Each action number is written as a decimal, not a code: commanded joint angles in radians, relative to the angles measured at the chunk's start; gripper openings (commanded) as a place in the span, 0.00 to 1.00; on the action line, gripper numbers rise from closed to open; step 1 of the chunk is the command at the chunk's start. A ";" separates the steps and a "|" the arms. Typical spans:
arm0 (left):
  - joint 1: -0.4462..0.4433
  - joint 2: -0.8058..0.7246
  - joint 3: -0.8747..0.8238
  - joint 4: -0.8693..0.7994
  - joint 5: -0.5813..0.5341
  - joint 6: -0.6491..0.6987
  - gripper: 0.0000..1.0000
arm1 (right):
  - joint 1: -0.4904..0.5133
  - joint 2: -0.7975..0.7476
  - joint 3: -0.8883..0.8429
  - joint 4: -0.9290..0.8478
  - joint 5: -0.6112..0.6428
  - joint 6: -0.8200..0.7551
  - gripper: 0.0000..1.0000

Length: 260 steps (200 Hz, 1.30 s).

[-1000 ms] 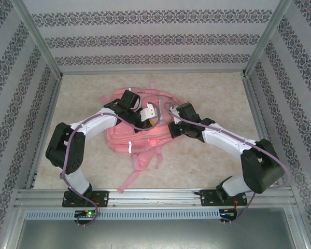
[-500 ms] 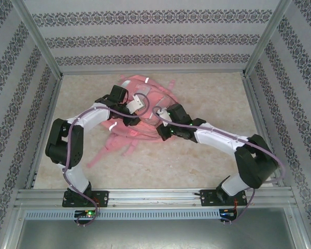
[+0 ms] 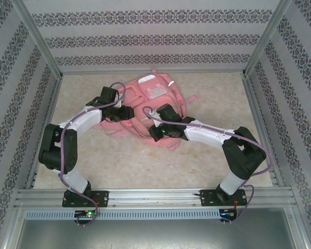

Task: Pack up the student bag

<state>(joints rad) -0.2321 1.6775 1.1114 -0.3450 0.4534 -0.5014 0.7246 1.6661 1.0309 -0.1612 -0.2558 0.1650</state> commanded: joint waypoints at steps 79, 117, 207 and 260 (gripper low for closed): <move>-0.148 0.000 -0.082 0.227 -0.039 -0.602 0.54 | 0.041 0.050 0.014 -0.006 -0.103 0.016 0.00; -0.172 -0.014 -0.104 0.235 -0.119 -0.657 0.54 | 0.052 0.052 0.004 0.008 -0.100 0.025 0.00; -0.215 -0.078 -0.100 0.195 -0.187 -0.726 0.52 | 0.056 0.049 0.002 0.008 -0.101 0.036 0.00; -0.240 0.001 -0.099 0.192 -0.226 -0.710 0.44 | 0.057 0.048 0.002 0.006 -0.070 0.037 0.00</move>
<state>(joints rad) -0.4435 1.6417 1.0096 -0.1776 0.2474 -1.1946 0.7677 1.7142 1.0313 -0.1467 -0.2943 0.1898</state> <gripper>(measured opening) 0.500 0.042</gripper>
